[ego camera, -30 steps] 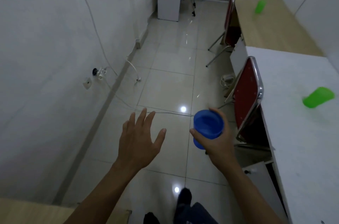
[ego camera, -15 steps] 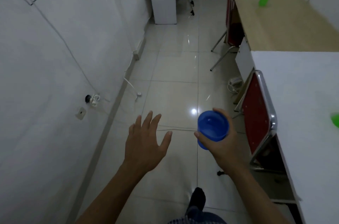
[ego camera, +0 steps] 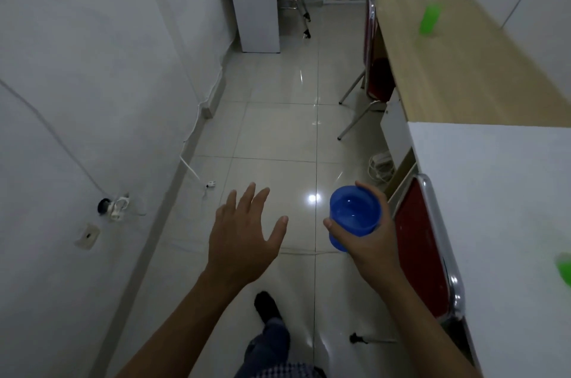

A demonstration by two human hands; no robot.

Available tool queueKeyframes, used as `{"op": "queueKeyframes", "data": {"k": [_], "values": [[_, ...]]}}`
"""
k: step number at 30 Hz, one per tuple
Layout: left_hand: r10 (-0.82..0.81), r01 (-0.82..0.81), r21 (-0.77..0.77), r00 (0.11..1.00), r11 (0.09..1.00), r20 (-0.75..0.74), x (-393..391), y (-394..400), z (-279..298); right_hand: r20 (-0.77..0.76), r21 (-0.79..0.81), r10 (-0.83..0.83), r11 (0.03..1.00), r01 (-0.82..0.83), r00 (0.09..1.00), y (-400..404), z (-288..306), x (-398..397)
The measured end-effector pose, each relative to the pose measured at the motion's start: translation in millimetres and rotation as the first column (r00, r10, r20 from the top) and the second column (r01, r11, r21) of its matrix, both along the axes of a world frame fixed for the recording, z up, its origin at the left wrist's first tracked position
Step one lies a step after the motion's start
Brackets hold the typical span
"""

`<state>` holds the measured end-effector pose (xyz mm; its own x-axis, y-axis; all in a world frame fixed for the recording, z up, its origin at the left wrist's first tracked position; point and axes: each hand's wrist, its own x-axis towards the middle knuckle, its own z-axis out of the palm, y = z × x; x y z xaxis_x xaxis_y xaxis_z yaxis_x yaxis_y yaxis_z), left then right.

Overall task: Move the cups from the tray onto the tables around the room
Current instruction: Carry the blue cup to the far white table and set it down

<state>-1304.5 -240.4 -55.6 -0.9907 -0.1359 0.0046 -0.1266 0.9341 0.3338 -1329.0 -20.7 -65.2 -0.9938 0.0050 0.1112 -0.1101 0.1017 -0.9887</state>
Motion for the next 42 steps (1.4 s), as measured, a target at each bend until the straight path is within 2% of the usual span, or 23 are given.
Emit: {"op": "queueKeyframes", "data": {"k": [7, 21, 30, 42], "values": [[-0.037, 0.037, 0.005, 0.999, 0.999, -0.033, -117, -32, -10, 0.002, 0.061, -0.024, 0.998, 0.024, 1.0, -30, -4, -106], [-0.105, 0.106, 0.029, 0.994, 0.994, -0.04, -325, -87, -5, 0.007, 0.01, -0.063, 0.998, 0.063, 0.998, -88, 0, -303], [-0.066, 0.066, 0.011, 0.996, 0.998, -0.052, -476, -90, -8, 0.01, -0.003, -0.005, 1.0, 0.005, 1.0, -92, -8, -462], [-0.03, 0.032, 0.021, 0.998, 0.999, -0.055, -675, -59, 5, -0.038, 0.008, 0.046, 0.999, -0.046, 0.998, -69, 14, -671]]}}
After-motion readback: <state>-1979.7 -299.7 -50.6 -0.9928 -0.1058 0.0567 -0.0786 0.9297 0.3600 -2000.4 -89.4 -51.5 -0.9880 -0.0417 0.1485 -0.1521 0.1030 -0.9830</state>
